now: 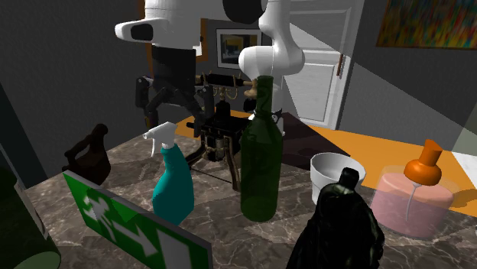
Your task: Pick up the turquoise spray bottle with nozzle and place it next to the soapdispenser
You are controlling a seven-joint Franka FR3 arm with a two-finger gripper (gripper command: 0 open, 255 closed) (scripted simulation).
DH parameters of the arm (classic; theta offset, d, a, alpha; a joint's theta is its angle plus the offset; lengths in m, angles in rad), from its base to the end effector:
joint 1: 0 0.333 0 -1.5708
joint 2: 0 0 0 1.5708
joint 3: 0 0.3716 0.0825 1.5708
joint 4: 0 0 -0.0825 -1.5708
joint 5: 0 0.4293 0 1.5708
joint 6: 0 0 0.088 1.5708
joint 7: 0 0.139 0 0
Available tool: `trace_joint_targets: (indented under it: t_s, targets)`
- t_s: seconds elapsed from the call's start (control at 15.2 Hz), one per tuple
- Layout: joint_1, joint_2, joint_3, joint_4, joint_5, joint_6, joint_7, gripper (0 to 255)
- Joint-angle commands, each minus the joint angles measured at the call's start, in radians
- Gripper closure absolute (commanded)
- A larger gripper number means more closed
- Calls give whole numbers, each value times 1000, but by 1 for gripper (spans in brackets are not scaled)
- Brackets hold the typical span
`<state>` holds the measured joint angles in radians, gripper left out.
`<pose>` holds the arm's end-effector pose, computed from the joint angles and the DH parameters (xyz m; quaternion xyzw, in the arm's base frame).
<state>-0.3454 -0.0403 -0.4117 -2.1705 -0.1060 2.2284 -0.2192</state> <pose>0.4143 -0.4013 0.4182 0.9699 -0.2361 0.0254 0.0535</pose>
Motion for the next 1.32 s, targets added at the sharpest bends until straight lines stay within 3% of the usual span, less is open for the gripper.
trace_joint_targets:
  t_s: [0.0,0.46,0.53,1.25]
  targets:
    - [-1,13,-2,-2,6,15,-4,0]
    - [-1,13,-1,-2,6,15,-4,0]
    - [-1,13,-1,-2,6,15,-4,255]
    - [0,1,0,13,2,-11,-2,255]
